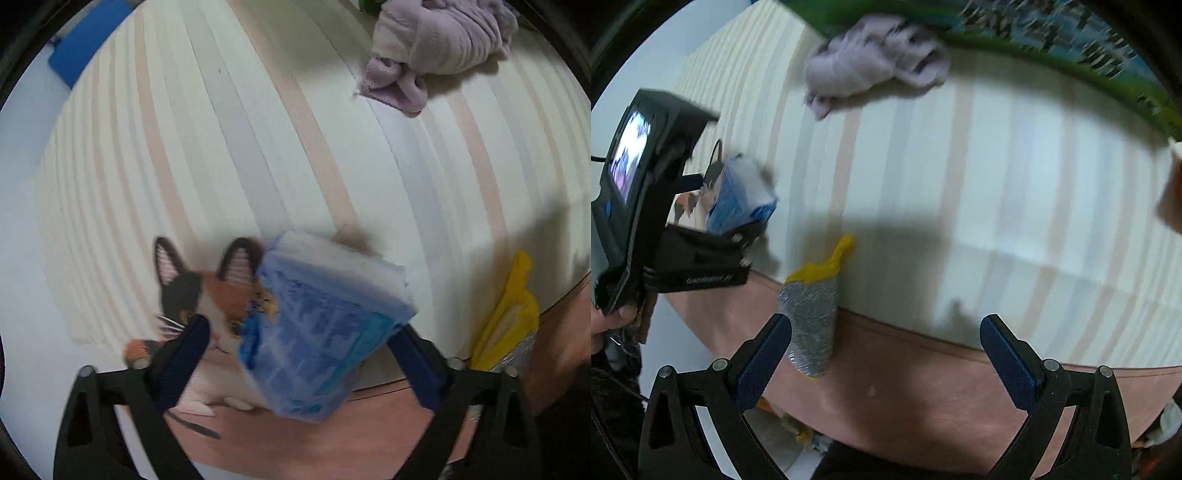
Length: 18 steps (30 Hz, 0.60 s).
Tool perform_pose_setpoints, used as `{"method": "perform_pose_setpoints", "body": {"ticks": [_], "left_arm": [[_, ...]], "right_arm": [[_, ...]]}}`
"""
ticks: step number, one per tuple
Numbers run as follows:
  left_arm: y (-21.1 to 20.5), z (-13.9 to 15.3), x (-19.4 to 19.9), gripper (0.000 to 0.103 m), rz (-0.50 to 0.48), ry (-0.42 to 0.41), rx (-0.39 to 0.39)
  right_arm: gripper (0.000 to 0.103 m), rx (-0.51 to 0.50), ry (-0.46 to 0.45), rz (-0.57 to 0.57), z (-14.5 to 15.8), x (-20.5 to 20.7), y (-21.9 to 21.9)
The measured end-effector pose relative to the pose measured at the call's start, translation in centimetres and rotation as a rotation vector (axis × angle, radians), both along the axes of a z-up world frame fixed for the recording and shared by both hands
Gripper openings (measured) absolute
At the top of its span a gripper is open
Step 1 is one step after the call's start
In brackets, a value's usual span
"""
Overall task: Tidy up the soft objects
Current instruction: 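Grasp blue-white wipes pack with left gripper while right grasps orange panda bag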
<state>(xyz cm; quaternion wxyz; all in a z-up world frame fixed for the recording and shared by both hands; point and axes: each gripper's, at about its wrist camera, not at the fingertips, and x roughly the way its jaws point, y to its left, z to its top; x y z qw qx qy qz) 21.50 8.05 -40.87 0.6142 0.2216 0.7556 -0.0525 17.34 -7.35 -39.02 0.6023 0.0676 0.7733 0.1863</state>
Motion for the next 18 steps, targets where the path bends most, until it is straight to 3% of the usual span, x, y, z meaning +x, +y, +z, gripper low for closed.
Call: {"method": "perform_pose_setpoints", "body": {"ticks": [1, 2, 6, 10, 13, 15, 18], "left_arm": [[0.2, 0.0, -0.1, 0.075, 0.039, 0.008, -0.016], [0.6, -0.1, -0.3, 0.073, 0.085, 0.015, -0.035], [3.1, 0.2, -0.9, 0.072, 0.374, 0.007, -0.128], [4.8, 0.8, -1.4, 0.072, 0.572, -0.014, -0.211], [5.2, 0.9, -1.6, 0.072, 0.632, -0.020, -0.228], [5.5, 1.0, -1.8, 0.072, 0.650, -0.029, -0.227], [5.9, 1.7, -1.8, 0.072, 0.634, -0.056, -0.211]], "right_arm": [[0.103, 0.009, 0.006, -0.005, -0.2, -0.3, 0.4], [0.103, 0.016, 0.009, -0.013, -0.4, -0.4, 0.6], [0.103, 0.031, -0.019, -0.096, -0.6, 0.5, 0.7], [0.103, 0.105, -0.049, -0.310, -0.4, 3.1, -1.5], [0.100, 0.116, -0.082, -0.423, -0.3, 5.1, -2.8], [0.093, 0.087, -0.138, -0.473, 0.4, 5.7, -4.4], [0.093, 0.021, -0.235, -0.593, 2.4, 5.2, -8.8]]}}
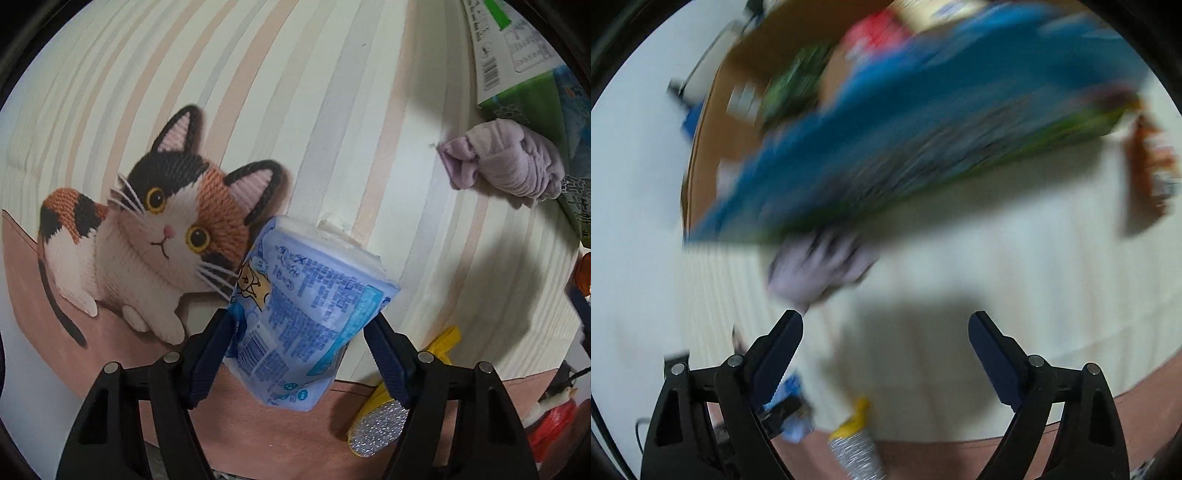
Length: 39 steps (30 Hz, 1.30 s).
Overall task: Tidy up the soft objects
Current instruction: 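Grasp blue-white wipes pack with left gripper while right grasps orange panda bag, then carry wipes pack and orange bag into the box and release both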
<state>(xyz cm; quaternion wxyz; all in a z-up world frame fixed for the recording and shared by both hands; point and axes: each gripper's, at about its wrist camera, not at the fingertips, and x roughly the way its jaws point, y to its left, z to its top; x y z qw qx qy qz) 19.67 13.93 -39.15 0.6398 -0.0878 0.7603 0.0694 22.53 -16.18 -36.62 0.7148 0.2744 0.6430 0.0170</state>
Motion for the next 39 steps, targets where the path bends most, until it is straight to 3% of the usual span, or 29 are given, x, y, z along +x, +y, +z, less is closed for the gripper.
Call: {"method": "perform_pose_setpoints", "body": {"ticks": [5, 8, 11, 16, 17, 20, 21, 24, 30, 35, 39], "left_arm": [[-4.3, 1.7, 0.9, 0.066, -0.077, -0.058, 0.015], [-7.1, 2.3, 1.8, 0.066, -0.136, -0.072, -0.006], [-9.4, 1.5, 2.8, 0.066, -0.197, -0.048, 0.005], [-10.1, -0.2, 3.2, 0.066, -0.245, -0.025, 0.069], [-10.1, -0.4, 3.3, 0.066, -0.249, -0.023, 0.075], [-8.7, -1.0, 5.0, 0.065, -0.227, -0.028, 0.066], [-8.3, -1.1, 5.1, 0.058, -0.221, -0.029, 0.065], [-5.7, -1.2, 5.1, 0.054, -0.203, -0.047, 0.053], [-2.7, 0.0, 2.8, 0.046, -0.189, -0.069, 0.045], [0.3, 0.5, 1.8, 0.048, -0.169, -0.067, -0.016], [3.2, -0.1, 1.7, 0.052, -0.165, -0.028, -0.067]], "right_arm": [[0.093, -0.115, -0.069, -0.215, 2.8, -1.4, -10.4], [0.093, -0.143, -0.048, -0.319, 3.1, -1.4, -16.9], [0.093, -0.112, 0.005, -0.350, 1.4, -0.8, -21.4], [0.093, -0.083, 0.073, -0.281, -2.5, 1.2, -23.8], [0.093, -0.081, 0.076, -0.276, -2.9, 1.4, -24.0], [0.064, -0.042, 0.096, -0.254, -4.5, 1.7, -23.9], [0.064, -0.044, 0.102, -0.252, -4.6, 1.6, -23.7], [0.056, -0.084, 0.097, -0.218, -4.0, 0.9, -23.0], [0.056, -0.057, 0.145, -0.047, -3.1, -2.8, -18.2], [0.056, -0.091, 0.169, 0.173, -2.9, -5.5, -12.3], [0.059, -0.095, 0.220, 0.261, -4.2, -5.4, -9.4]]}}
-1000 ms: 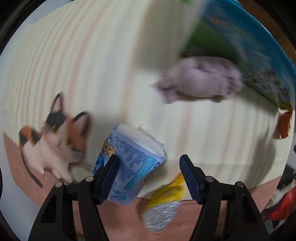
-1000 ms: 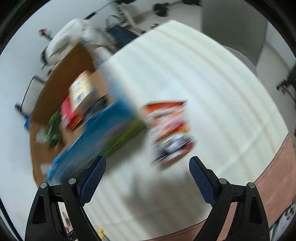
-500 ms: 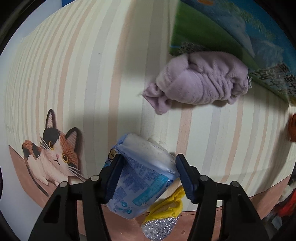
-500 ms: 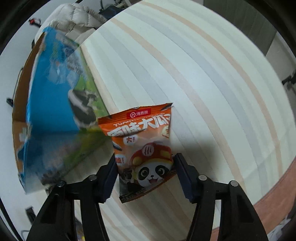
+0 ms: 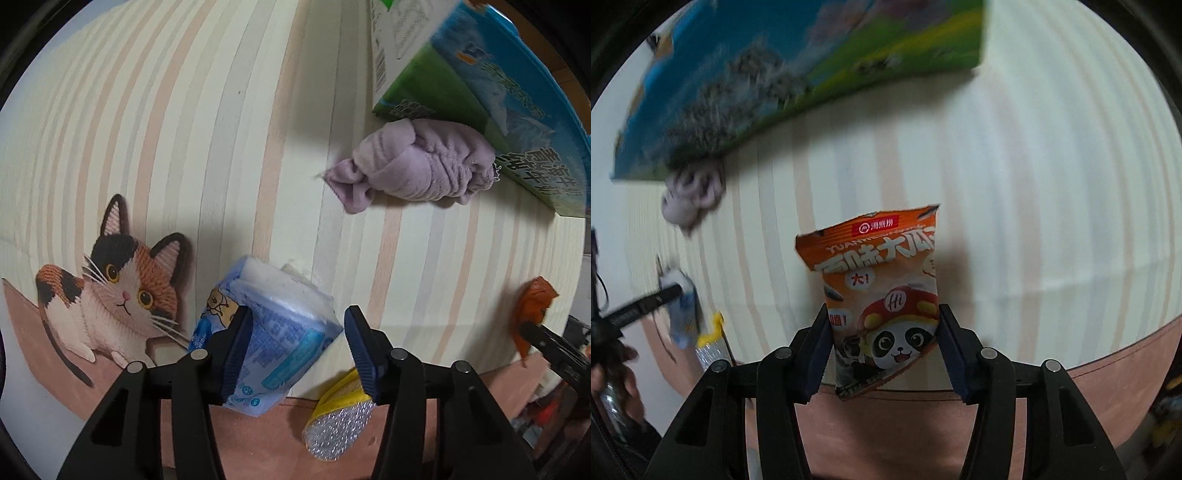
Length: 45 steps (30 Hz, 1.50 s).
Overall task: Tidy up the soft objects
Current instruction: 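Carry wipes pack and orange bag into the box and release both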
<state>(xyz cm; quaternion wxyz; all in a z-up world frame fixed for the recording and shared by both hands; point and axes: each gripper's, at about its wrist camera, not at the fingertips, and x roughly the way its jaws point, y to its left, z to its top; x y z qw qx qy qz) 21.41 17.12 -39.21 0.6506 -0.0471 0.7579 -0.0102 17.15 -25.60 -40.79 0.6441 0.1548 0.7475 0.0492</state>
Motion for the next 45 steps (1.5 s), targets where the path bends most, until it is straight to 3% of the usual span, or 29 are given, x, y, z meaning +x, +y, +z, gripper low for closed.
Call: {"method": "perform_pose_setpoints", "body": {"ticks": [5, 10, 15, 17, 19, 20, 22, 25, 29, 32, 38, 42, 45], "left_arm": [[2.3, 1.0, -0.2, 0.054, -0.053, -0.011, 0.023], [2.6, 1.2, -1.3, 0.061, -0.186, -0.001, 0.076], [3.6, -2.7, -2.8, 0.061, -0.255, 0.108, 0.118], [4.1, -3.1, -3.1, 0.061, -0.244, 0.081, 0.148], [5.1, -2.9, -3.1, 0.056, -0.196, 0.055, 0.137], [5.3, -2.7, -3.1, 0.054, -0.168, 0.043, 0.123], [6.3, -1.9, -3.2, 0.042, -0.130, 0.024, 0.087], [6.8, -0.5, -3.7, 0.034, -0.109, -0.007, 0.077], [6.3, 3.1, -4.4, 0.032, -0.077, -0.065, 0.012], [6.1, 6.5, -4.2, 0.032, -0.063, -0.132, -0.046], [2.0, 16.6, -0.2, 0.032, -0.063, -0.260, -0.200], [-4.7, 18.5, 6.0, 0.032, -0.076, -0.279, -0.259], [-7.7, 17.0, 9.4, 0.032, -0.073, -0.249, -0.277]], "right_arm": [[0.080, -0.009, 0.005, 0.038, -0.2, 1.2, 2.3], [0.080, -0.041, 0.006, 0.073, 0.2, 2.4, 3.5], [0.080, -0.056, 0.049, 0.102, -1.4, 3.5, 5.5], [0.079, -0.065, 0.058, 0.105, -2.0, 3.3, 5.9], [0.061, -0.083, 0.044, 0.109, -2.5, 3.2, 6.6], [0.058, -0.090, 0.033, 0.114, -2.4, 3.1, 6.6], [0.058, -0.095, 0.010, 0.121, -2.2, 3.0, 7.0], [0.057, -0.092, -0.021, 0.131, -1.5, 2.7, 7.7], [0.057, -0.031, -0.063, 0.132, 1.6, 2.3, 7.5], [0.057, 0.028, -0.127, 0.132, 5.5, 2.6, 7.8], [0.057, 0.151, -0.248, 0.113, 14.2, 5.1, 6.8], [0.057, 0.179, -0.317, 0.106, 18.4, 8.8, 6.0], [0.057, 0.146, -0.337, 0.110, 18.8, 12.7, 6.3]]}}
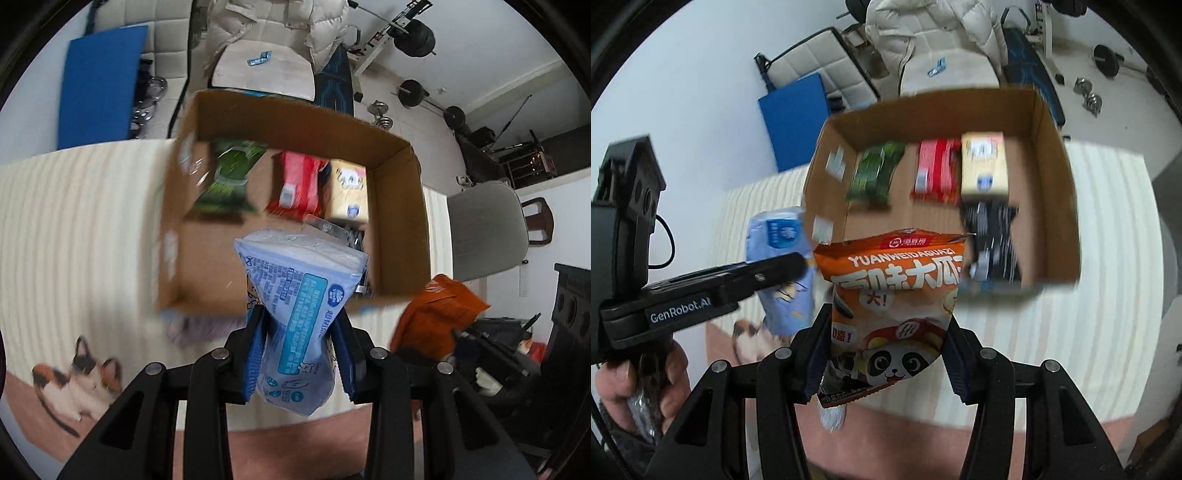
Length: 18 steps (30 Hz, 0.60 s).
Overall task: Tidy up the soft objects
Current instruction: 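Carry wipes pack and orange bag into the box and release both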
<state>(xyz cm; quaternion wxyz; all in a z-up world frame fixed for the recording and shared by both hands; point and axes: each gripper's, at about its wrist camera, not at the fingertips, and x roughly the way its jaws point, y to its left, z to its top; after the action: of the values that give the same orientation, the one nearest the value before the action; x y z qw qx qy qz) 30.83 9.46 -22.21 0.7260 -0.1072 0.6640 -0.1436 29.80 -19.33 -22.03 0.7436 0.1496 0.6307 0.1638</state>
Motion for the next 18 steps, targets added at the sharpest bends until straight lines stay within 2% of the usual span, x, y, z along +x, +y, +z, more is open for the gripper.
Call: {"method": "perform_pose_setpoints", "body": {"ticks": [3, 7, 11, 18], "left_arm": [[-2.0, -2.3, 3.7, 0.032, 0.009, 0.072, -0.006], [-3.7, -7.0, 6.9, 0.032, 0.017, 0.183, 0.016], [-5.0, -11.1, 8.2, 0.032, -0.008, 0.264, 0.052], [-6.7, -14.5, 8.4, 0.035, -0.044, 0.319, 0.069]], "right_arm": [[0.057, -0.032, 0.026, -0.003, -2.1, 4.6, -0.3], [0.057, -0.090, 0.099, 0.005, -6.3, 8.3, -0.3], [0.057, -0.135, 0.158, 0.017, -10.4, 9.7, -0.3], [0.057, -0.176, 0.204, 0.038, -14.3, 10.5, -0.3]]}}
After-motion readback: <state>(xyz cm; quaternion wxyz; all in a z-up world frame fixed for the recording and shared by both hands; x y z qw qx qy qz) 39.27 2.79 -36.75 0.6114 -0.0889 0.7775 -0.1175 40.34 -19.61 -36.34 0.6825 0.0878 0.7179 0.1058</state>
